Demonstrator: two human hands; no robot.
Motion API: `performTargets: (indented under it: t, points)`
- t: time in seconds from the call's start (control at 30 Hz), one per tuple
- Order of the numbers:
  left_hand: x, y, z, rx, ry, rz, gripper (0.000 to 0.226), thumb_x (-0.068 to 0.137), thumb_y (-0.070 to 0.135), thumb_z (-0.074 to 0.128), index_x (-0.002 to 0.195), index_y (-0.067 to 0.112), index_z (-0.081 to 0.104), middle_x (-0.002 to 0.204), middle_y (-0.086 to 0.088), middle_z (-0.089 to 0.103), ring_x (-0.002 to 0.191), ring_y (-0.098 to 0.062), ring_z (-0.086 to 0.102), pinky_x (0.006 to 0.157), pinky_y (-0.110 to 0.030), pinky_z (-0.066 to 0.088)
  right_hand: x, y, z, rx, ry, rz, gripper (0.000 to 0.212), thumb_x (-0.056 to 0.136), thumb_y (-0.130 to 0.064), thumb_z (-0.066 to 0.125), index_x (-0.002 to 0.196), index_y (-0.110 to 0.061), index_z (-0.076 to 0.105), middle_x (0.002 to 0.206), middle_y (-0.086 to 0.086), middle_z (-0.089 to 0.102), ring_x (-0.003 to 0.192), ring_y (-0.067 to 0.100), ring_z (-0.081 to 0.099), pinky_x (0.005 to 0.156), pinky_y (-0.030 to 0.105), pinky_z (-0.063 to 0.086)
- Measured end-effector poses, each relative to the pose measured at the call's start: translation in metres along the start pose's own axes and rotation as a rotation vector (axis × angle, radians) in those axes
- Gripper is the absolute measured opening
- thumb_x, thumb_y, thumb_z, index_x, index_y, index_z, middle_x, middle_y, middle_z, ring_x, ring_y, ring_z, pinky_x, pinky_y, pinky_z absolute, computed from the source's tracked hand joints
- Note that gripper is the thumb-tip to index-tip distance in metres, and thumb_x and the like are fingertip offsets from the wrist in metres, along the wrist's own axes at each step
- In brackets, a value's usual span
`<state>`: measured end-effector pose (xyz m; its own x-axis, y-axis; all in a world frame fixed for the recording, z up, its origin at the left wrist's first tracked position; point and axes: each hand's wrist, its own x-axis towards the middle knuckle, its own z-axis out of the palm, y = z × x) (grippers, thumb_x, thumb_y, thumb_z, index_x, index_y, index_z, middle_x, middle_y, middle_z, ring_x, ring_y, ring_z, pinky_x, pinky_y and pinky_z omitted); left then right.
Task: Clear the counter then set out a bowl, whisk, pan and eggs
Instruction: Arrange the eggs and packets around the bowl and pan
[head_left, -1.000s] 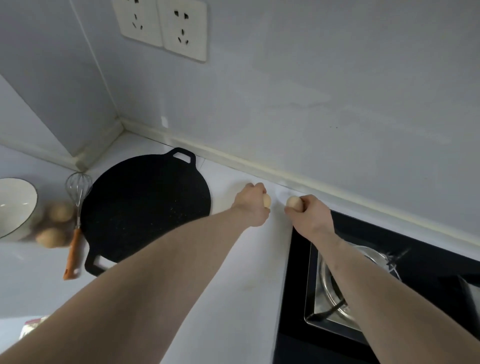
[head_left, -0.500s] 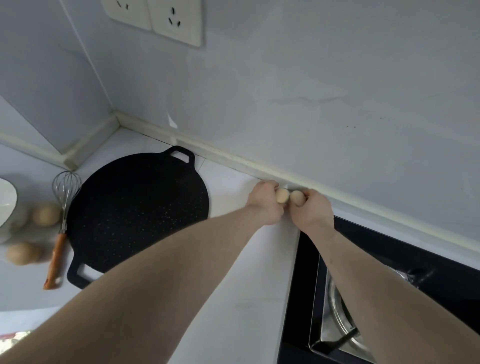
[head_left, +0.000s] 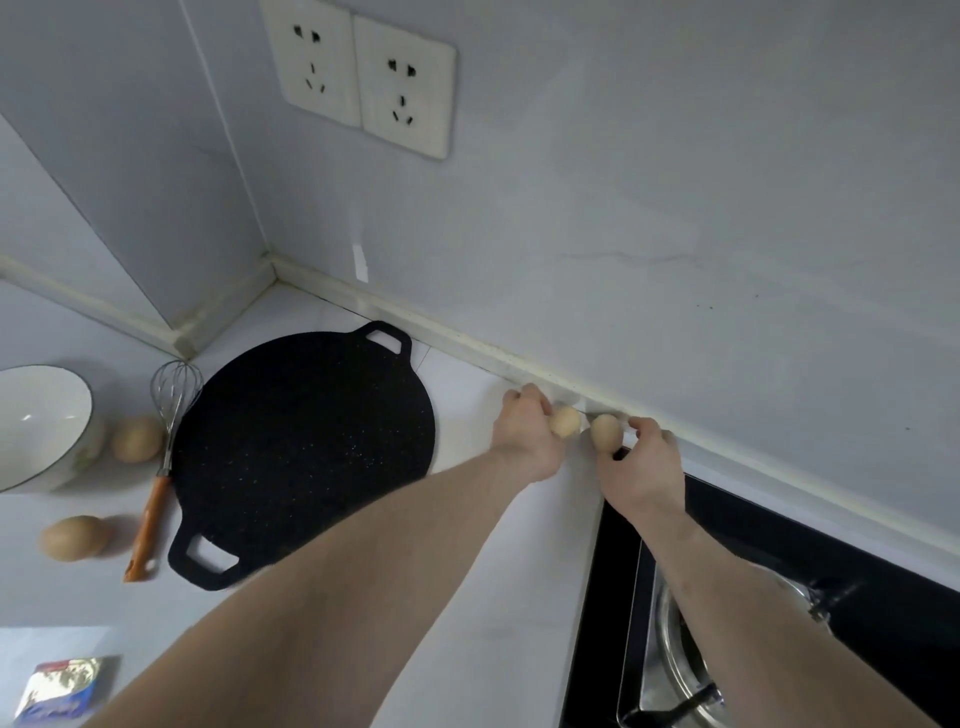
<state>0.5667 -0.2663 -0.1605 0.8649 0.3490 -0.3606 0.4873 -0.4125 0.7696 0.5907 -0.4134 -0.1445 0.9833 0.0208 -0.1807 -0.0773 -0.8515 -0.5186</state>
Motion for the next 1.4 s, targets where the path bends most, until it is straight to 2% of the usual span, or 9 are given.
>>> performTargets:
  t: [0.1, 0.27, 0.4, 0.6, 0.73, 0.9, 1.1, 1.27, 1.4]
  points:
    - [-0.001, 0.001, -0.003, 0.019, 0.003, -0.025, 0.015, 0.089, 0.010, 0.061, 0.099, 0.021, 0.059, 0.120, -0.003, 0.057, 0.106, -0.025, 0.061, 0.081, -0.029, 0.052, -0.009, -0.002, 0.000, 0.007, 0.001, -0.004, 0.048, 0.096, -0.030, 0.063, 0.139, -0.013, 0.049, 0.138, 0.009, 0.047, 0.095, 0.033, 0.062, 0.080, 0.036, 0.046]
    - [-0.003, 0.002, 0.000, 0.056, -0.044, 0.009, 0.020, 0.089, 0.005, 0.058, 0.100, 0.021, 0.060, 0.117, 0.000, 0.047, 0.096, -0.022, 0.051, 0.077, -0.025, 0.043, -0.019, -0.004, 0.001, -0.027, -0.035, -0.021, 0.047, 0.094, -0.022, 0.059, 0.139, -0.018, 0.049, 0.139, 0.006, 0.047, 0.096, 0.033, 0.064, 0.080, 0.039, 0.049]
    - [-0.001, -0.001, -0.002, 0.108, -0.057, 0.065, 0.027, 0.088, 0.003, 0.060, 0.109, 0.019, 0.064, 0.119, -0.003, 0.058, 0.097, -0.020, 0.054, 0.084, -0.028, 0.051, -0.025, -0.008, -0.003, -0.024, -0.075, -0.020, 0.050, 0.092, -0.017, 0.058, 0.142, -0.018, 0.048, 0.139, 0.006, 0.045, 0.100, 0.033, 0.063, 0.086, 0.043, 0.053]
    - [-0.024, -0.007, -0.031, 0.020, -0.086, 0.002, 0.029, 0.089, 0.002, 0.053, 0.110, 0.019, 0.063, 0.126, 0.000, 0.053, 0.105, -0.024, 0.060, 0.072, -0.028, 0.052, -0.041, -0.016, -0.004, -0.017, -0.091, -0.028, 0.053, 0.091, -0.012, 0.057, 0.144, -0.016, 0.048, 0.142, 0.009, 0.045, 0.096, 0.023, 0.052, 0.087, 0.040, 0.049]
    - [-0.078, -0.035, -0.069, -0.149, -0.021, 0.004, 0.033, 0.090, 0.003, 0.045, 0.102, 0.026, 0.065, 0.106, 0.003, 0.057, 0.077, -0.017, 0.060, 0.054, -0.024, 0.048, -0.066, -0.033, 0.006, 0.008, -0.095, -0.091, 0.052, 0.091, -0.009, 0.059, 0.142, -0.017, 0.051, 0.146, 0.007, 0.044, 0.096, 0.030, 0.063, 0.077, 0.036, 0.046]
    - [-0.161, -0.118, -0.141, -0.144, 0.160, 0.112, 0.034, 0.089, -0.002, 0.054, 0.089, 0.030, 0.067, 0.108, 0.012, 0.061, 0.093, -0.007, 0.066, 0.083, -0.024, 0.056, -0.122, -0.059, 0.042, 0.093, -0.193, -0.196, 0.048, 0.094, -0.011, 0.061, 0.137, -0.029, 0.052, 0.137, -0.004, 0.044, 0.083, 0.009, 0.066, 0.066, 0.033, 0.053]
    - [-0.240, -0.247, -0.248, 0.189, 0.378, -0.045, 0.028, 0.089, 0.011, 0.055, 0.091, 0.038, 0.060, 0.108, 0.019, 0.054, 0.084, -0.009, 0.064, 0.074, -0.030, 0.055, -0.197, -0.118, 0.103, 0.158, -0.346, -0.370, 0.044, 0.094, -0.011, 0.066, 0.129, -0.034, 0.055, 0.125, -0.017, 0.047, 0.088, 0.000, 0.063, 0.075, 0.027, 0.054]
    - [-0.266, -0.308, -0.278, 0.373, 0.284, -0.178, 0.029, 0.092, 0.035, 0.058, 0.121, 0.037, 0.061, 0.130, 0.013, 0.053, 0.118, -0.017, 0.051, 0.097, -0.032, 0.049, -0.232, -0.189, 0.146, 0.146, -0.441, -0.517, 0.045, 0.093, -0.014, 0.070, 0.133, -0.031, 0.057, 0.127, -0.018, 0.047, 0.089, 0.002, 0.063, 0.078, 0.028, 0.057]
    - [-0.265, -0.314, -0.276, 0.401, 0.228, -0.145, 0.042, 0.091, 0.035, 0.063, 0.133, 0.037, 0.057, 0.135, 0.012, 0.053, 0.120, -0.019, 0.050, 0.100, -0.030, 0.047, -0.242, -0.237, 0.175, 0.025, -0.507, -0.570, 0.053, 0.096, -0.023, 0.069, 0.144, -0.030, 0.049, 0.144, -0.010, 0.043, 0.101, 0.008, 0.063, 0.081, 0.028, 0.059]
